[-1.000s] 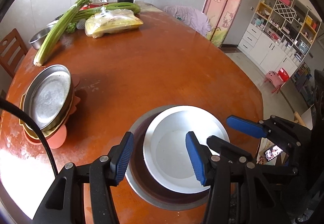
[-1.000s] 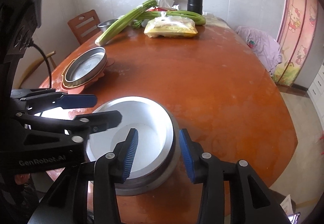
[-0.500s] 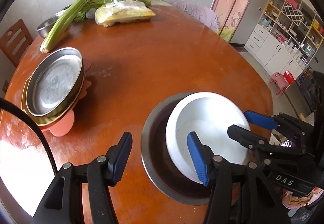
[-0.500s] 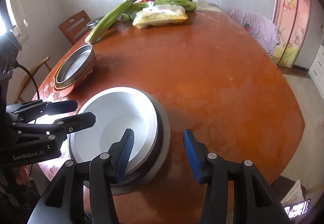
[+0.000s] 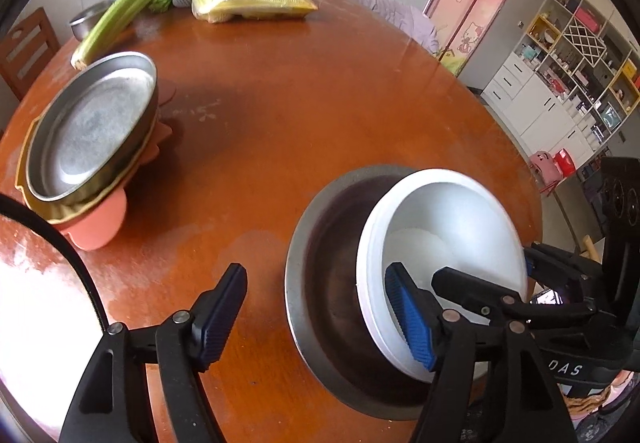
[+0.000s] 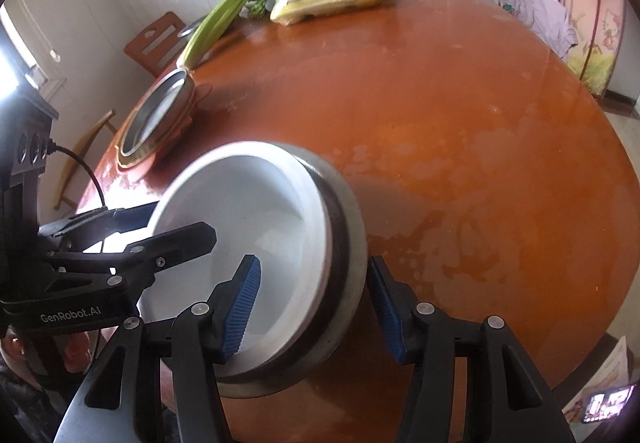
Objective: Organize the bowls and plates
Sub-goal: 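Close the left tool on the steel bowl rim and lift it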
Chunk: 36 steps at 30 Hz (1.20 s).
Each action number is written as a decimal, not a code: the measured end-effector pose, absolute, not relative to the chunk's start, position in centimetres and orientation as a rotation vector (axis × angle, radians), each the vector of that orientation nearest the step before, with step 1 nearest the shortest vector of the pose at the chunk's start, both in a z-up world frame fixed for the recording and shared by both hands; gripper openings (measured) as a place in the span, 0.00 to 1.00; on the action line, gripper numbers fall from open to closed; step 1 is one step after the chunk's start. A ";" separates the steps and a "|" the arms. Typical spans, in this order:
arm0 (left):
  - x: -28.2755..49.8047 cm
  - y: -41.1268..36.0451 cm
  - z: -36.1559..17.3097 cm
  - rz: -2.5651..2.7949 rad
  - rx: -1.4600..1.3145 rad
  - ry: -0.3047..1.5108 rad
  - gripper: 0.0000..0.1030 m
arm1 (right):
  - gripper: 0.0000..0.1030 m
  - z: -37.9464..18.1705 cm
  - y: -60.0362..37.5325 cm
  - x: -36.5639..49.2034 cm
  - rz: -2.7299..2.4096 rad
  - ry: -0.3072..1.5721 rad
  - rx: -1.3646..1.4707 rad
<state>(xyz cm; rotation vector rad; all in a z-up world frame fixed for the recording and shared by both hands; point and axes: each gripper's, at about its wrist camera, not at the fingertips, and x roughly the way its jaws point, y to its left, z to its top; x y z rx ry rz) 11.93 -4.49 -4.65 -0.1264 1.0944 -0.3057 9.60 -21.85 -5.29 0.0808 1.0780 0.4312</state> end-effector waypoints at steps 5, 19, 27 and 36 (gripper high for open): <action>12.2 -5.3 -5.4 -0.330 -0.133 1.110 0.58 | 0.46 -5.7 -21.7 9.8 0.470 1.081 0.121; 12.7 -5.0 -4.9 -0.328 -0.166 1.112 0.47 | 0.45 -5.2 -20.5 10.8 0.482 1.076 0.109; 13.5 -1.6 -2.1 -0.279 -0.203 1.070 0.47 | 0.45 -2.7 -17.4 12.4 0.533 1.043 0.082; 15.1 2.7 1.7 -0.231 -0.194 1.002 0.48 | 0.45 0.9 -12.9 15.0 0.579 0.983 0.072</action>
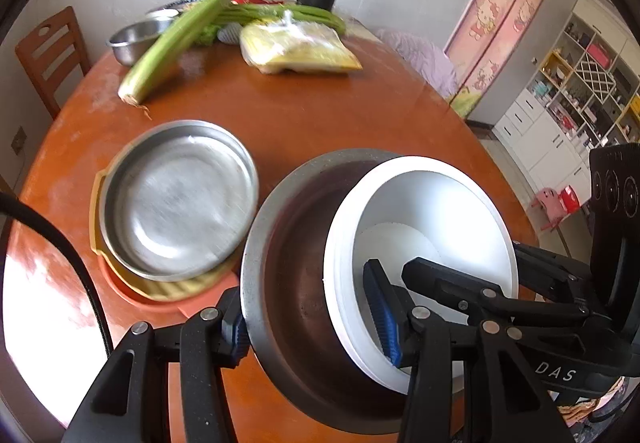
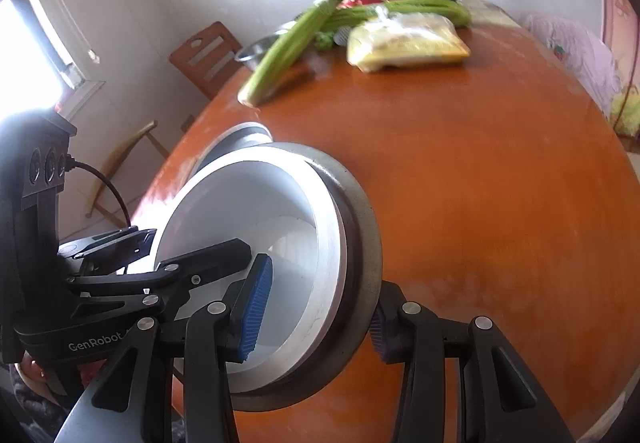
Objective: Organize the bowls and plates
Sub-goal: 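Close the left tool on the steel bowl rim and lift it, then carry the steel bowl with the left tool and lower it onto the grey pan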
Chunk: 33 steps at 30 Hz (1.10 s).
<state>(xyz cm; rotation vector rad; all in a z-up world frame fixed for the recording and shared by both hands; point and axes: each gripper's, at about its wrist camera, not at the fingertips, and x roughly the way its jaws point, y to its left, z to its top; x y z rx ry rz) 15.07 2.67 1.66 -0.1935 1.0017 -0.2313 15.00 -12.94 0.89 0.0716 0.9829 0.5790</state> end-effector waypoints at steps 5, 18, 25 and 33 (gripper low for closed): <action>16.4 5.5 3.0 -0.201 -0.207 0.977 0.48 | 0.45 2.3 -10.0 16.5 0.603 0.967 0.047; 18.3 12.4 4.3 -0.118 -0.269 0.940 0.48 | 0.45 4.2 -2.9 19.3 0.681 0.948 -0.031; 19.1 14.6 3.2 -0.081 -0.296 0.953 0.48 | 0.45 3.1 0.0 20.5 0.704 0.979 -0.062; 20.3 15.6 1.5 -0.073 -0.314 0.986 0.48 | 0.45 1.7 0.8 21.7 0.705 1.017 -0.072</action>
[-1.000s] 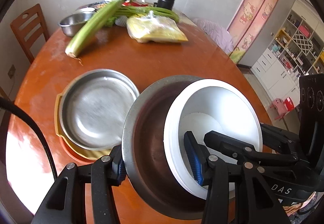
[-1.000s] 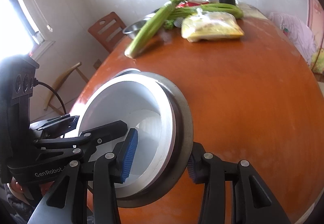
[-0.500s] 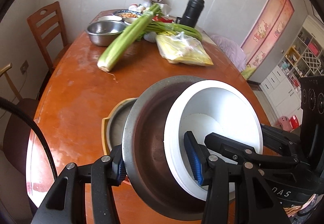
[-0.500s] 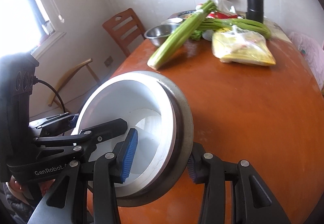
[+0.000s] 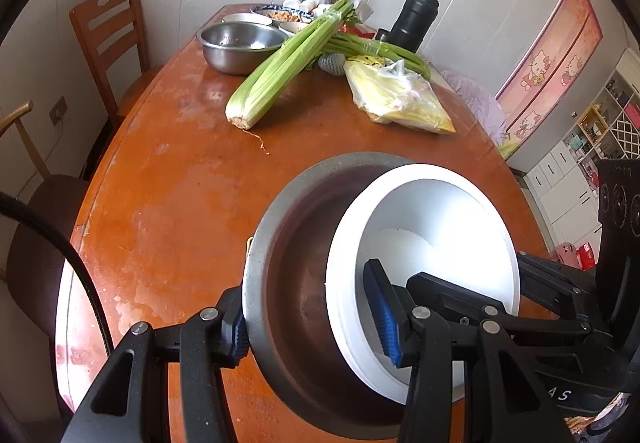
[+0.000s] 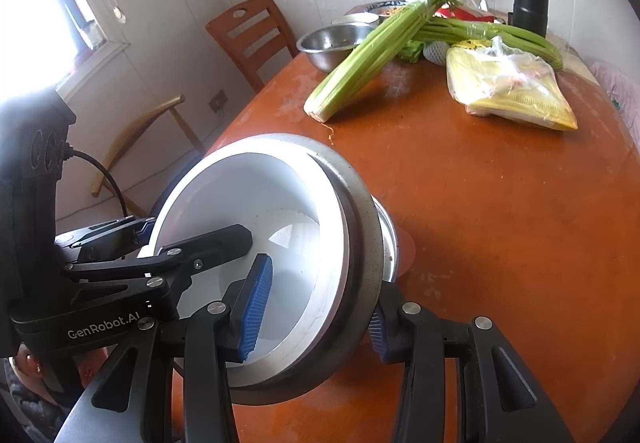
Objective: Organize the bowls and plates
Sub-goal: 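Carry the steel bowl with the left tool and lower it onto the grey pan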
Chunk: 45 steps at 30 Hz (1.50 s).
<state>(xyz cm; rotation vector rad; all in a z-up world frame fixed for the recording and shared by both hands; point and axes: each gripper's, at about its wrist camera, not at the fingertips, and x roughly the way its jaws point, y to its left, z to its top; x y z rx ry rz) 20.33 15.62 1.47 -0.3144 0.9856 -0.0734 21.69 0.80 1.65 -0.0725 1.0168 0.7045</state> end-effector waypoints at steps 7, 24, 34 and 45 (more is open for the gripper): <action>21.1 15.8 0.2 -0.073 -0.316 1.008 0.48 | 0.45 0.6 1.1 22.5 0.691 1.043 -0.085; 21.9 15.5 -1.9 -0.048 -0.281 1.053 0.48 | 0.45 -0.6 1.9 22.4 0.656 1.053 -0.157; 22.0 15.5 -2.6 -0.033 -0.263 1.066 0.48 | 0.45 -1.1 2.3 22.1 0.638 1.039 -0.196; 21.2 15.9 -1.2 0.018 -0.227 1.015 0.51 | 0.45 -0.4 1.9 21.8 0.605 0.992 -0.224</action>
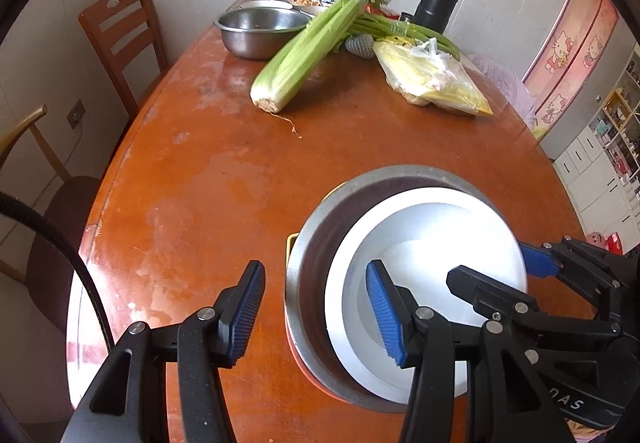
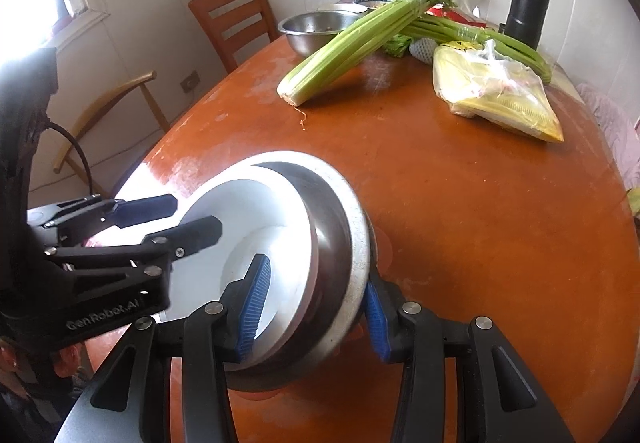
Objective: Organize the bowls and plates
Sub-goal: 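Carry the steel bowl with the left tool and lower it onto the grey pan, then open the left tool and withdraw it from the stack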
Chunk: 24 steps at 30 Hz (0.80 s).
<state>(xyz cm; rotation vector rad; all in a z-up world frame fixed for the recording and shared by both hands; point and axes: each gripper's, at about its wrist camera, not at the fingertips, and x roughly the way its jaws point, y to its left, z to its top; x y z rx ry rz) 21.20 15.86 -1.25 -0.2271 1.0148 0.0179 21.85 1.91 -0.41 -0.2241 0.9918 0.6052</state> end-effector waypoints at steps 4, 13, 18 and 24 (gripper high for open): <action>20.4 15.9 -0.4 0.034 -0.219 0.988 0.53 | 0.46 0.2 1.5 21.5 0.577 0.958 -0.236; 18.2 15.0 1.0 0.051 -0.209 0.956 0.54 | 0.46 1.9 0.4 19.4 0.584 0.887 -0.237; 16.7 14.1 1.5 0.051 -0.205 0.945 0.55 | 0.51 3.0 -0.5 17.8 0.598 0.845 -0.223; 14.4 12.6 1.7 0.065 -0.188 0.928 0.57 | 0.52 3.3 -2.1 15.7 0.590 0.817 -0.205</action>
